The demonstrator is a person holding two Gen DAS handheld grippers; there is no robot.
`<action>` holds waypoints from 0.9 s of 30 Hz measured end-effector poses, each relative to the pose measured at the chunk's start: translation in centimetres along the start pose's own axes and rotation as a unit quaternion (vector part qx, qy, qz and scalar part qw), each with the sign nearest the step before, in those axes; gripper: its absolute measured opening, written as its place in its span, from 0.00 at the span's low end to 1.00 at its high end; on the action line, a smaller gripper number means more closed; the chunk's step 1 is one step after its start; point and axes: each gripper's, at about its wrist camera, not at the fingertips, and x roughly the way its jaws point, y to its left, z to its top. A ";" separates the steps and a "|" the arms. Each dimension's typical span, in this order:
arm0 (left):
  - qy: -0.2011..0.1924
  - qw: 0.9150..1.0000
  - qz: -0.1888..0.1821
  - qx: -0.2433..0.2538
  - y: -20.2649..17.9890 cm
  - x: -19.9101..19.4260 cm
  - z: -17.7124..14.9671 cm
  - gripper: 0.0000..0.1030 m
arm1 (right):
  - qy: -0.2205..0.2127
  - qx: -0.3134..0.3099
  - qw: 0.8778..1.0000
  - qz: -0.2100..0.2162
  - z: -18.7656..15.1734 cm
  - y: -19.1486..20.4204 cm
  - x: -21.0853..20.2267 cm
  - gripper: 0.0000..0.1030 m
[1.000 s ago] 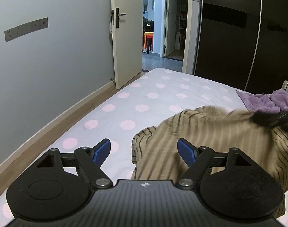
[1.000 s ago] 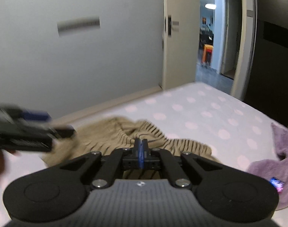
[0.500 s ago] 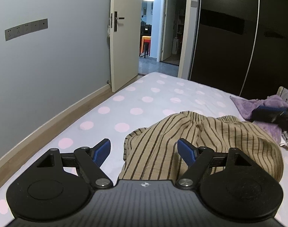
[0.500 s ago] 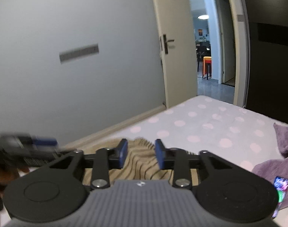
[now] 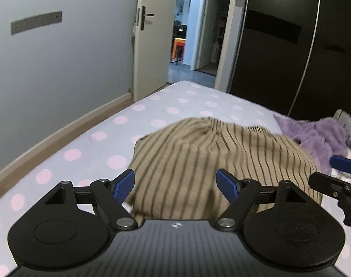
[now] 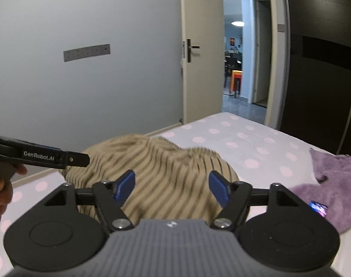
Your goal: Fold clothes
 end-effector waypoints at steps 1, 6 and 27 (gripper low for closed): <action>-0.003 1.000 0.011 0.001 -0.7 -0.7 -0.6 0.75 | 0.001 0.004 1.000 -0.004 -0.5 0.0 -0.7 0.80; 0.004 0.999 0.033 0.003 -3.2 -3.6 -3.1 0.76 | 0.017 0.024 0.999 -0.026 -2.1 -0.2 -3.5 0.92; 0.005 0.995 0.100 0.018 -7.5 -11.0 -9.7 0.76 | 0.021 0.029 0.998 -0.056 -6.4 3.1 -11.8 0.99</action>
